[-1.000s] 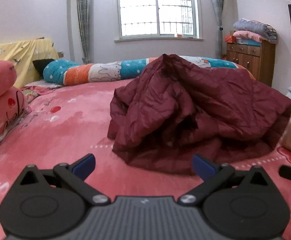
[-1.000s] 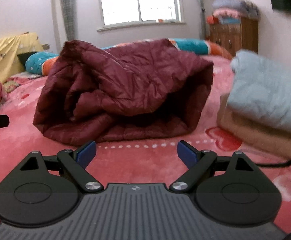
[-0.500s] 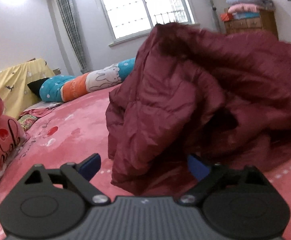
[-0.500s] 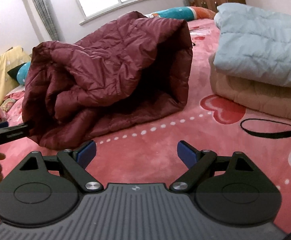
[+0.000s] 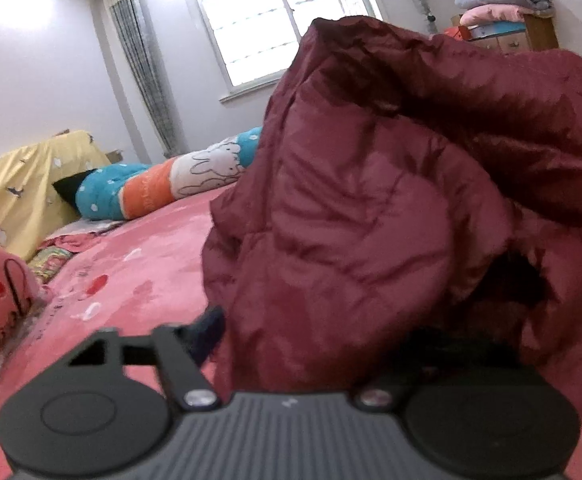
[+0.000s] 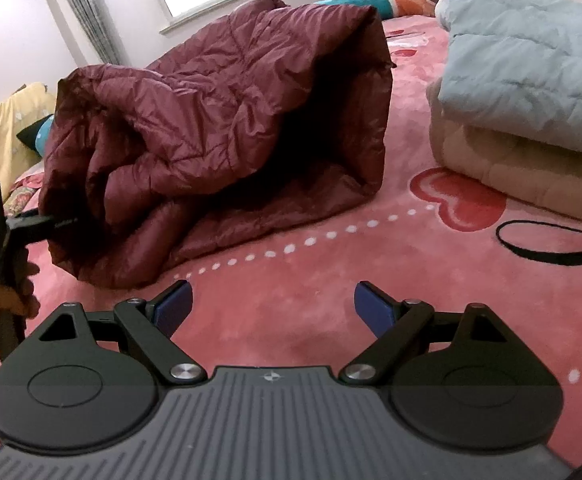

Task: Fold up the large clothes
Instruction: 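Reach both tools toward the jacket and close the left tool on it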

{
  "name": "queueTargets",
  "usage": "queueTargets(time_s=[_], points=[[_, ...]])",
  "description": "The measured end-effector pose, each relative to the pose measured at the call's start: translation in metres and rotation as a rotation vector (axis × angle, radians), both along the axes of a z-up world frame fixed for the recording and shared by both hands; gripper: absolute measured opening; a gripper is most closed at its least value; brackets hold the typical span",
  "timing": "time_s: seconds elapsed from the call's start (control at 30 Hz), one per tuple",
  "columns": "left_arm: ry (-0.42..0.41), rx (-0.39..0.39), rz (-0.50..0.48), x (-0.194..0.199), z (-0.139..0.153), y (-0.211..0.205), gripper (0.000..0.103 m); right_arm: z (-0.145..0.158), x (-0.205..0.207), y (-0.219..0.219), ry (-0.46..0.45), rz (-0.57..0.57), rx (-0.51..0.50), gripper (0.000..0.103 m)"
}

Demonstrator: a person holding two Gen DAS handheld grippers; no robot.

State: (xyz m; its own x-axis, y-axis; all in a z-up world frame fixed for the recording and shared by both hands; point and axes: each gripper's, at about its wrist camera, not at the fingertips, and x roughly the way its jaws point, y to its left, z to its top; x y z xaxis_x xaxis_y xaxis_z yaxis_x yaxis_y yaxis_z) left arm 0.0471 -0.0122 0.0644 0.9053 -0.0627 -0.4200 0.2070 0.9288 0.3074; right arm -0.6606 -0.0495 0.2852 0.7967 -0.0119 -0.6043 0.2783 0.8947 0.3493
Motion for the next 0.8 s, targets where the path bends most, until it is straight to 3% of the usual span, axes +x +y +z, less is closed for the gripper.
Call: queueTargets(time_s=[0.07,0.27,0.5,0.8], points=[[0.013,-0.018,0.005,0.002,0.003,-0.001,0.037,-0.001,0.001,0.0,0.004,-0.002,0.001,0.103],[0.034,-0.118,0.016,-0.007,0.017,0.008,0.014,-0.005,0.003,-0.002,0.011,-0.014,0.007,0.103],[0.019,-0.253,0.014,-0.039,0.053,0.028,0.009,-0.005,0.003,-0.009,0.005,-0.041,0.034,0.103],[0.021,-0.384,0.024,-0.114,0.087,0.07,0.009,-0.003,-0.003,-0.03,-0.056,-0.078,0.151,0.103]])
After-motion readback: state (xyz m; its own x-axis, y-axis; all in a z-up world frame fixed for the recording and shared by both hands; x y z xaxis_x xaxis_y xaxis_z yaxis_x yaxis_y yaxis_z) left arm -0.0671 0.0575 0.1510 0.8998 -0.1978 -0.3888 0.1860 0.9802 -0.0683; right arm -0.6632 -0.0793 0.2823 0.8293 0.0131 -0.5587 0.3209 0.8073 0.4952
